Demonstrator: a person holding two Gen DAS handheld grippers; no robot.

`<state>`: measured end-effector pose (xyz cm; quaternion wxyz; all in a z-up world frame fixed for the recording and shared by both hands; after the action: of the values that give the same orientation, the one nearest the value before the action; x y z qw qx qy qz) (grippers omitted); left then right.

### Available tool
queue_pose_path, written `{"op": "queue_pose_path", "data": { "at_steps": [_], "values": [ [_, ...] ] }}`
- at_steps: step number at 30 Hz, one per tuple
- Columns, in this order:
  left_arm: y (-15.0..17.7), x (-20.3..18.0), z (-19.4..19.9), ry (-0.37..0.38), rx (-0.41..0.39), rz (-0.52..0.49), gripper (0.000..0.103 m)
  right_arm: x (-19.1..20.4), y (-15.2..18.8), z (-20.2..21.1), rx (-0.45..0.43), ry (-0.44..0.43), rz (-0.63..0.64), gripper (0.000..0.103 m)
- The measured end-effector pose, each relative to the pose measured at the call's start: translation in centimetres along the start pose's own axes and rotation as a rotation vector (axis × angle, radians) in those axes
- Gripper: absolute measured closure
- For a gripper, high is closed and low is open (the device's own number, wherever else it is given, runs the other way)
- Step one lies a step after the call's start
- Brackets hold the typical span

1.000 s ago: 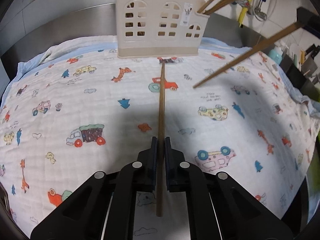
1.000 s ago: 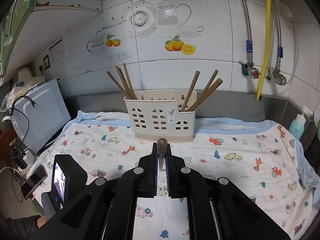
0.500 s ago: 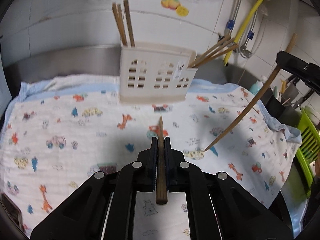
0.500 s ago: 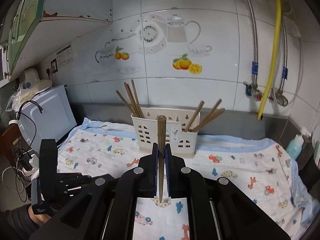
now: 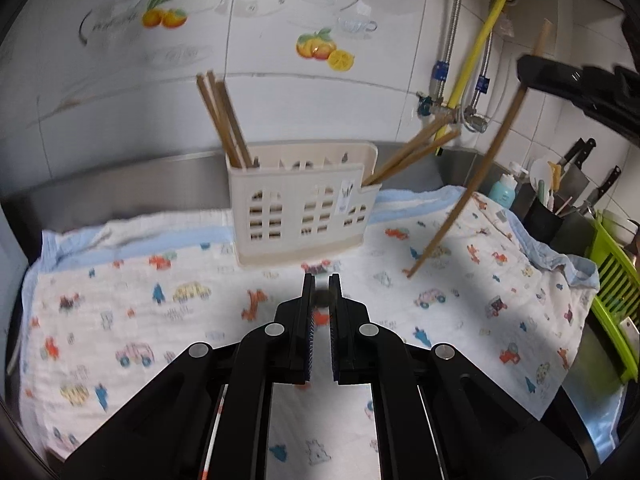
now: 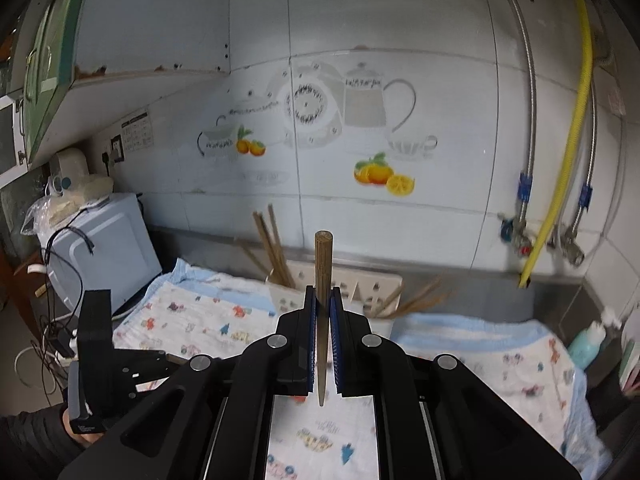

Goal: Organize utensils
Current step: 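Lift the left gripper's chopstick upright over the holder while the right gripper carries its chopstick there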

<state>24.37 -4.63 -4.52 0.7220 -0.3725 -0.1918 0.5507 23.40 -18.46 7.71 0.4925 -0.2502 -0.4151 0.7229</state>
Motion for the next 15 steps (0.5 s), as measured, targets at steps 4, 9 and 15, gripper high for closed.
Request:
{"op": "queue_pose_path", "data": {
  "at_steps": [4, 9, 15],
  "values": [
    [-1.9, 0.0, 0.2, -0.006, -0.009, -0.020, 0.098, -1.3, -3.0, 0.2, -0.027, -0.007, -0.021, 0.096],
    [-4.7, 0.1, 0.7, -0.016, -0.034, -0.043, 0.098, -2.9, -6.4, -0.7, -0.066, 0.037, -0.029, 0.096],
    [-8.6, 0.1, 2.5, -0.030, -0.105, -0.066, 0.098, -4.5, -8.1, -3.7, -0.076, 0.074, -0.050, 0.096]
  ]
}}
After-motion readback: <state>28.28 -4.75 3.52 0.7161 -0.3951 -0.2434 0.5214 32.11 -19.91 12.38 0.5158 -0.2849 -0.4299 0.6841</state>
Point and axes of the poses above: each gripper's, at about its wrist camera, not at the fingertips, and z roughly against the way its jaws point, x to its left, y to its underside, the point moved 6 cm from there along -z, roughly the way its jaws point, and after that the axes turned 6 degrees about x, right-handed, at the moved point
